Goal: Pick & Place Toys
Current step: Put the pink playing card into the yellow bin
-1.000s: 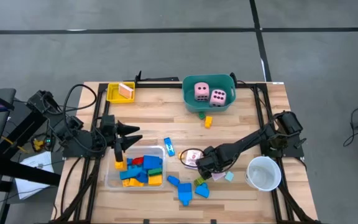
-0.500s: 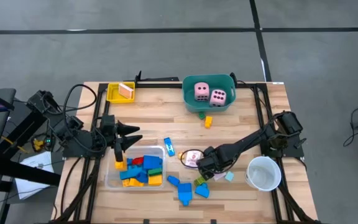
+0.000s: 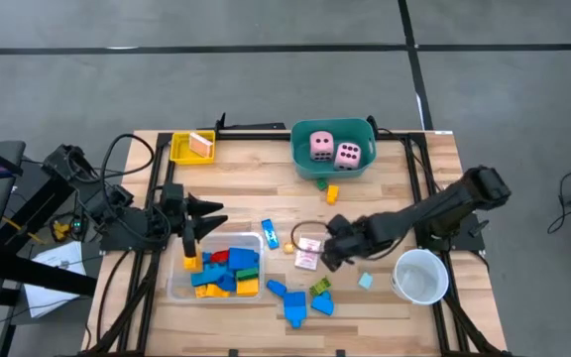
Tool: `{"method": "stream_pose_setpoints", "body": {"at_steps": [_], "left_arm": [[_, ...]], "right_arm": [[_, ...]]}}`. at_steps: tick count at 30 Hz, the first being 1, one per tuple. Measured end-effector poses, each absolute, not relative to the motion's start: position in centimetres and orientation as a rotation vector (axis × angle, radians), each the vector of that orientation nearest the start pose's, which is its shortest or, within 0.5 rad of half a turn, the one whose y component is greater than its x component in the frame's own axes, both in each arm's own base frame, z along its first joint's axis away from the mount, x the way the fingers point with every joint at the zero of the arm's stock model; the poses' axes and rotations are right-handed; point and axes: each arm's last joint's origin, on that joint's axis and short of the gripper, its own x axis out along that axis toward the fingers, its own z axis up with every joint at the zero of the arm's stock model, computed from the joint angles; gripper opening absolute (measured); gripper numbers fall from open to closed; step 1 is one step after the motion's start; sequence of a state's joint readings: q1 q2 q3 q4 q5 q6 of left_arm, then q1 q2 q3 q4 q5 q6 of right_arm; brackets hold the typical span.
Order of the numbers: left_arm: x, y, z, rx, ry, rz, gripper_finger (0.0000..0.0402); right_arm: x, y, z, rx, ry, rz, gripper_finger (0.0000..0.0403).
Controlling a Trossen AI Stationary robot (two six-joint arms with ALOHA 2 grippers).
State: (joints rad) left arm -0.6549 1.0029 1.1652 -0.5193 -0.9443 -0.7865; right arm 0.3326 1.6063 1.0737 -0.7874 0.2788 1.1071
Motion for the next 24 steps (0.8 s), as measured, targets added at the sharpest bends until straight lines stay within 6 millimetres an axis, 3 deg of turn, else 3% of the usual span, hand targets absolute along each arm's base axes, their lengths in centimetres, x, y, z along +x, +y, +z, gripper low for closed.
{"method": "stream_pose_setpoints", "body": {"at_steps": [5, 11, 20, 24], "left_arm": [[18.1, -8.5, 39.0, -0.578, 0.103, 0.472, 0.0186], [21.9, -6.3, 37.2, -0.692, 0.151, 0.569, 0.0186], [30.2, -2.3, 34.3, -0.887, 0.152, 0.455, 0.0239], [32.6, -0.6, 32.4, -0.921, 0.166, 0.451, 0.0265]], "right_arm": [[27.4, 7.3, 23.2, 0.493, 0.973, -0.598, 0.0313], [27.0, 5.7, 26.0, 0.411, 0.837, -0.541, 0.0312], [27.3, 4.3, 27.2, 0.370, 0.764, -0.510, 0.0312], [27.3, 4.0, 27.2, 0.362, 0.765, -0.514, 0.0312]]}}
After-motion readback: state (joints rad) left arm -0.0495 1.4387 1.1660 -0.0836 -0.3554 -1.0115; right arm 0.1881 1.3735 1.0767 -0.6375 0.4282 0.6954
